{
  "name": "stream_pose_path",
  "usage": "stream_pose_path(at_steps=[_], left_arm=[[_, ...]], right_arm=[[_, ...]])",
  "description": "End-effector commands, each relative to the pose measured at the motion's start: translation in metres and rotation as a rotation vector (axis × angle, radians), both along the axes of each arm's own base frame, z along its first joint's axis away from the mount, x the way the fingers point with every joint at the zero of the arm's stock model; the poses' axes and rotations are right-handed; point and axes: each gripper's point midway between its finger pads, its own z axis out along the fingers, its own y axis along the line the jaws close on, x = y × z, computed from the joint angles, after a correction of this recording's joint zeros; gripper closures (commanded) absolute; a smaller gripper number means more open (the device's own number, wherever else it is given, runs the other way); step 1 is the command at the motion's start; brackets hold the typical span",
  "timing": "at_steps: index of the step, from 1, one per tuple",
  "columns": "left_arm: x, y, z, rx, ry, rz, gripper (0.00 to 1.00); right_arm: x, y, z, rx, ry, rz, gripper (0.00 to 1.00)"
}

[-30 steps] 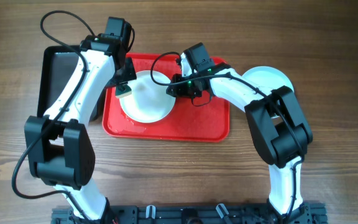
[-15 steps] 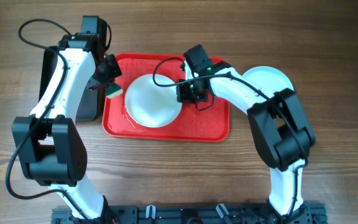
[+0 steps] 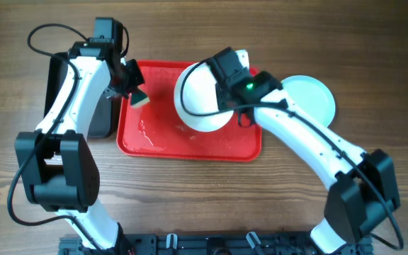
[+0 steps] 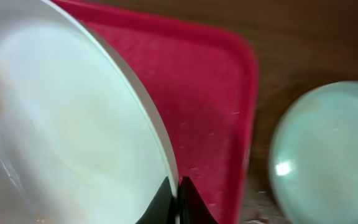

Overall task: Clean dirty plates on tray and stack at the side
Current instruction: 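Lift the cream plate with the right gripper and carry it right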

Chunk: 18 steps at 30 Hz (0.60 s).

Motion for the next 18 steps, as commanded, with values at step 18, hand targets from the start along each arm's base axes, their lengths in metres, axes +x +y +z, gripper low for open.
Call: stream_pose_path(at_steps=[18], left_arm=[[-0.016, -0.017, -0.029, -0.091, 0.060, -0.031, 0.96]], right_arm=[[-0.036, -0.001, 0.141, -0.744, -0.711, -0.116, 0.96]])
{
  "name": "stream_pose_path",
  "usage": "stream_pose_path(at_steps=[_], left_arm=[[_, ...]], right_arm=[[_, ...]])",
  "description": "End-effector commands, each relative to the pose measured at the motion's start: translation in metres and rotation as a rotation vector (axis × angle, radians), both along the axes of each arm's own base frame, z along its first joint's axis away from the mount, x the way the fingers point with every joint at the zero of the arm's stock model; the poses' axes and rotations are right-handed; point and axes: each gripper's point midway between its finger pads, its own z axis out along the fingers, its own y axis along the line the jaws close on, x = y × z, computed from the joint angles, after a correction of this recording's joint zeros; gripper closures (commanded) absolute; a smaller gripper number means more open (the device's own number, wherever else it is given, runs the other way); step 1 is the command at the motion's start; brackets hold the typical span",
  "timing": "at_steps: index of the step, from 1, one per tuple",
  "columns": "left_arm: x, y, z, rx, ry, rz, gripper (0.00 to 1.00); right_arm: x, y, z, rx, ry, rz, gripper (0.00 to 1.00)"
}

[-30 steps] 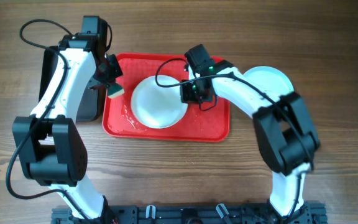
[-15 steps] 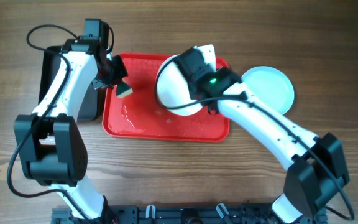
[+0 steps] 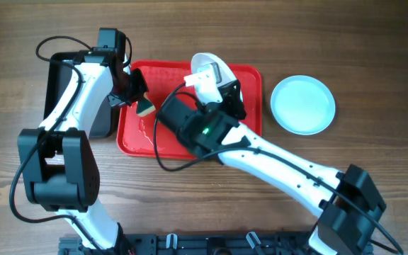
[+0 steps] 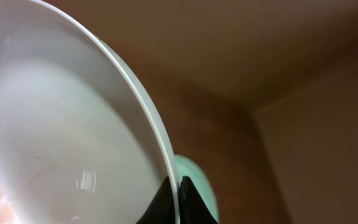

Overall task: Clean dirty plates on tray and stack at the side
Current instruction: 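Lift the cream plate with the right gripper and carry it right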

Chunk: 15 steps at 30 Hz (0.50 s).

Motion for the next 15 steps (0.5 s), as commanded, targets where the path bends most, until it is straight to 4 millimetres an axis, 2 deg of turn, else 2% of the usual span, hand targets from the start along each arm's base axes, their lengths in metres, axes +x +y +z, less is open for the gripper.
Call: stream_pose_path(at_steps=[1, 15], left_arm=[[-0.0011, -0.0051, -0.0060, -0.022, 0.012, -0.015, 0.96], [-0.0011, -0.0051, -0.0060, -0.022, 0.012, -0.015, 0.96]], right_arm=[[-0.0087, -0.0096, 0.0444, -0.095, -0.183, -0.058, 0.96], [-0.0115, -0.0051, 0.0450, -0.115, -0.175, -0.041, 0.96]])
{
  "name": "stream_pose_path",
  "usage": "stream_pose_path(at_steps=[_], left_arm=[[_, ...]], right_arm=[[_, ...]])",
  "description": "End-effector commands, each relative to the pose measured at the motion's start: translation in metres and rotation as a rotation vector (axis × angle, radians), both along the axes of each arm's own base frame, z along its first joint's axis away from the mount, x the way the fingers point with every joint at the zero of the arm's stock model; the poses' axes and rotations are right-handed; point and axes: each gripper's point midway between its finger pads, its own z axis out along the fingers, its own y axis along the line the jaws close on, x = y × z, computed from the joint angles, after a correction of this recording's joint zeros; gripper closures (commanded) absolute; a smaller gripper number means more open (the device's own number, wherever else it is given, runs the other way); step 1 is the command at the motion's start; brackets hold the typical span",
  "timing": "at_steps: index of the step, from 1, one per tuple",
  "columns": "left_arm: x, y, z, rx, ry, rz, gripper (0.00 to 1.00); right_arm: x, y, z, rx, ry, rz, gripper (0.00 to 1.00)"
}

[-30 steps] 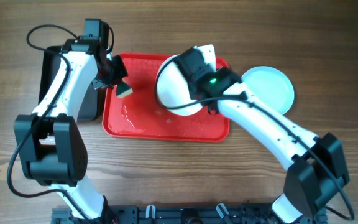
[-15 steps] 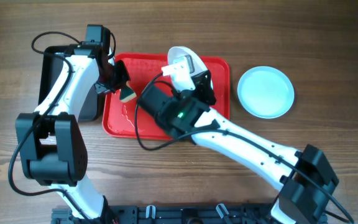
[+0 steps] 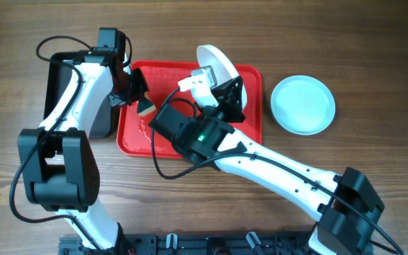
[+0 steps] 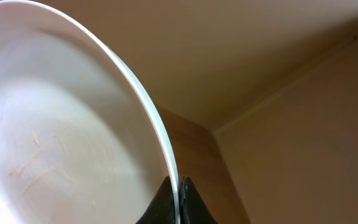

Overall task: Clean dirty plates on tray and stack at the side
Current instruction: 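Lift the cream plate with the right gripper and carry it right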

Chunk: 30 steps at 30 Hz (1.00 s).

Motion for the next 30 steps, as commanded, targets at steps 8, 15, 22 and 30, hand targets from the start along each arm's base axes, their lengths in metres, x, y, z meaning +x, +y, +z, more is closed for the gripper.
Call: stream_pose_path(at_steps=[8, 15, 22, 30], left_arm=[[-0.002, -0.004, -0.006, -0.015, 0.017, -0.014, 0.96], [-0.003, -0.004, -0.006, -0.015, 0.018, -0.014, 0.96], [-0.002, -0.004, -0.006, -0.015, 0.016, -0.014, 0.96], [-0.001, -0.004, -0.006, -0.015, 0.011, -0.014, 0.96]], right_arm=[[-0.001, 0.006, -0.006, 0.077, 0.065, 0.042, 0.96], [-0.011, 0.034, -0.071, 0.333, 0.403, 0.160, 0.96], [-0.010, 0.032, -0.104, 0.700, 0.598, 0.088, 0.96], [0.023, -0.031, -0.084, 1.078, 0.728, 0.070, 0.96]])
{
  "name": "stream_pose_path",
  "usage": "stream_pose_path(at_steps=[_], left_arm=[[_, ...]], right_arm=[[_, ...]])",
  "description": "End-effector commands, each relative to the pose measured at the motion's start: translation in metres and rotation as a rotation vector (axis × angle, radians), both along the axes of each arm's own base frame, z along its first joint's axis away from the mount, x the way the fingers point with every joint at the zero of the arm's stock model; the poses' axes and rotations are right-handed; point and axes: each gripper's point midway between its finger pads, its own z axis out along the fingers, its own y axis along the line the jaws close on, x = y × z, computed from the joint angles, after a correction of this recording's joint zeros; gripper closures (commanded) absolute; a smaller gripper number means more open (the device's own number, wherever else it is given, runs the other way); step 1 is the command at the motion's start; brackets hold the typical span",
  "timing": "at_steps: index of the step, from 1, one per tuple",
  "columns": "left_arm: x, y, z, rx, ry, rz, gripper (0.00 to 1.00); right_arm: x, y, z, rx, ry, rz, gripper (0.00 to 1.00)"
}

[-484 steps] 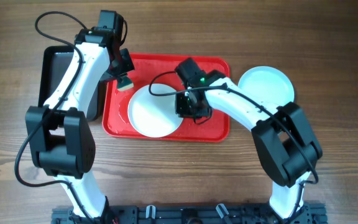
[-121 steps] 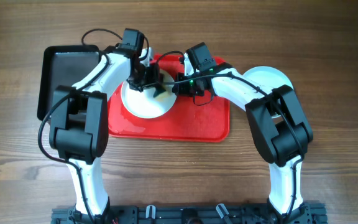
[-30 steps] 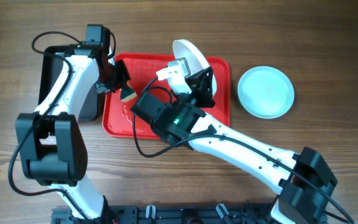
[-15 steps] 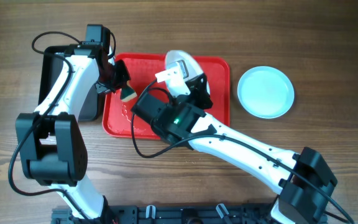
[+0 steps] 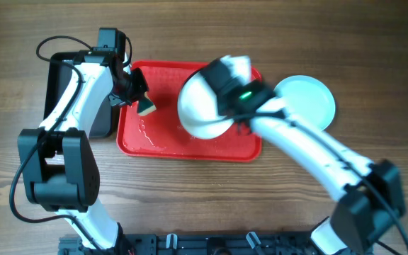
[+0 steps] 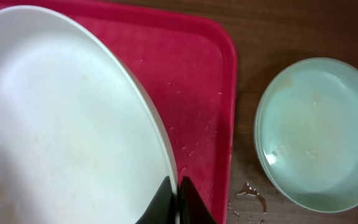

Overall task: Clean dirty plates on tray and stack at the side
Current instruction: 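Lift the cream plate with the right gripper and carry it right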

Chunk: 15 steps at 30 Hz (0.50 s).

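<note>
My right gripper [image 6: 178,194] is shut on the rim of a white plate [image 6: 67,124], holding it roughly level over the right half of the red tray [image 6: 194,87]. From overhead, the white plate [image 5: 202,108] looks blurred and hides the right gripper's fingers. A pale green plate [image 5: 307,105] lies on the table just right of the tray. At the tray's left end, my left gripper [image 5: 137,98] is shut on a green and yellow sponge [image 5: 146,107] above the wet tray floor [image 5: 154,131].
A black bin [image 5: 62,99] stands left of the tray, under the left arm. Water drops [image 6: 248,191] lie on the wooden table between the tray and the pale green plate [image 6: 319,134].
The white plate stood tipped up on edge over the tray's back; now it is held roughly level over the tray's right half. My right arm reaches in from the right. The left arm is unchanged.
At first my right gripper held the white plate level over the tray while the left held the sponge beside it. Then the plate was tilted steeply, then stood nearly on edge. Now it is level again, and the sponge sits slightly further right.
</note>
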Motion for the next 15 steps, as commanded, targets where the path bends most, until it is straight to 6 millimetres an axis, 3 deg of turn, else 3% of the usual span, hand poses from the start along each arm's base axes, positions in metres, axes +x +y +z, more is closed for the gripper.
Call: stream_pose_path(at_steps=[1, 5, 9, 14, 15], left_arm=[[0.000, -0.004, -0.006, -0.014, 0.009, -0.014, 0.96], [0.001, -0.004, -0.006, -0.014, 0.002, -0.014, 0.96], [0.002, -0.005, -0.006, -0.014, 0.001, -0.015, 0.96], [0.006, -0.012, -0.005, -0.016, -0.021, -0.032, 0.96], [0.007, -0.014, -0.004, -0.016, -0.026, -0.037, 0.96]], right_arm=[[0.006, -0.018, 0.030, 0.302, 0.061, 0.016, 0.96], [0.017, -0.077, 0.037, 0.401, 0.085, -0.073, 0.96], [0.008, -0.160, 0.021, 0.364, 0.145, -0.278, 0.96], [-0.010, -0.238, -0.002, 0.285, 0.170, -0.482, 0.96], [-0.013, -0.245, -0.007, 0.282, 0.171, -0.496, 0.96]])
